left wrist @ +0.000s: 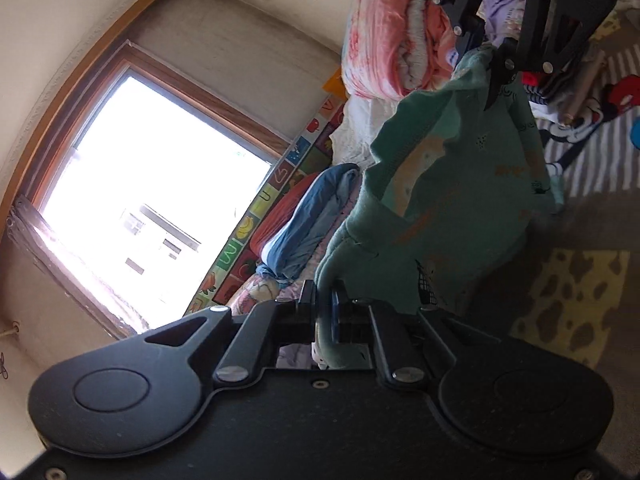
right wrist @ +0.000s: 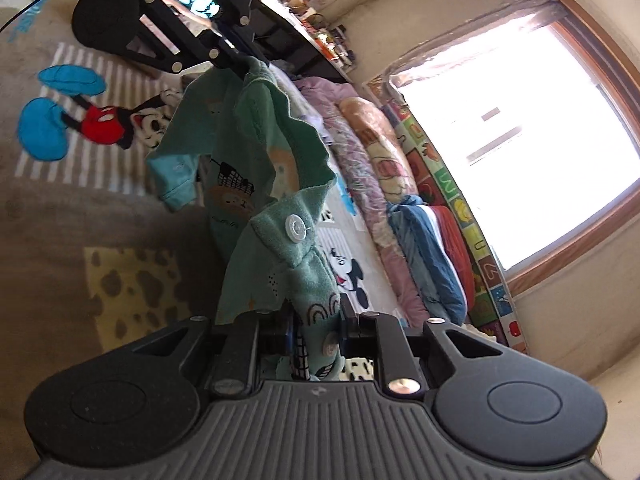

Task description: Fold clothes

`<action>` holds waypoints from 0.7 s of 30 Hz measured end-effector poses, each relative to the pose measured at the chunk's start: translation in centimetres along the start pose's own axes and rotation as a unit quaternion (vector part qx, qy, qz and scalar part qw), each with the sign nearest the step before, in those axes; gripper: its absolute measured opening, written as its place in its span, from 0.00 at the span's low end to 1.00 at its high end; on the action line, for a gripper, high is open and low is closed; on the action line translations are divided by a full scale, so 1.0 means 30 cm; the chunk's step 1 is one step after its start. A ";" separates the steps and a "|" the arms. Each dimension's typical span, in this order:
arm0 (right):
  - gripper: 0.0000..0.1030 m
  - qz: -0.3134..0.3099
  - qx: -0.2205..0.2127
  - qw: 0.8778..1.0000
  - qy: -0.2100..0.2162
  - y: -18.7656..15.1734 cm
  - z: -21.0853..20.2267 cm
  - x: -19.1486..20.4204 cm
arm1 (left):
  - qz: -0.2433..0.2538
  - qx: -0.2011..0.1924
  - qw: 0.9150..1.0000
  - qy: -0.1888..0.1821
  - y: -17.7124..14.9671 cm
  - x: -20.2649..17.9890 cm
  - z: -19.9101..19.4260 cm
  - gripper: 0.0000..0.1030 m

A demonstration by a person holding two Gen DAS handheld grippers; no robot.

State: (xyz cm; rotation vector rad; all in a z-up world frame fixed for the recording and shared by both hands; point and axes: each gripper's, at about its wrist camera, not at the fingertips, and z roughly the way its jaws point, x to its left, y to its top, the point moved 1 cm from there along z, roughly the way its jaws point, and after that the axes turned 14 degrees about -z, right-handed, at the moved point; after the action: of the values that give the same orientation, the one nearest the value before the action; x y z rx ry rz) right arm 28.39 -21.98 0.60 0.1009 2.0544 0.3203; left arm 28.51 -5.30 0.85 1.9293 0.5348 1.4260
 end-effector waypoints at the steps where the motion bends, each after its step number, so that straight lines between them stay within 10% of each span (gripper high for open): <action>1: 0.20 -0.006 0.000 1.000 0.013 0.006 -0.017 0.063 | 0.001 0.006 1.000 -0.011 -0.035 -0.031 -0.035 0.06; 21: 0.19 0.004 0.005 0.994 0.111 0.084 -0.297 0.662 | 0.032 0.068 0.992 -0.101 -0.284 -0.390 -0.479 0.05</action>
State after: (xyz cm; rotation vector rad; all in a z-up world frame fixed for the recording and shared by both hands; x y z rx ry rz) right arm 10.82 -17.13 -11.55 0.0827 2.2758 0.3399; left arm 11.74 -3.35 -10.57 2.1872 0.4898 1.2416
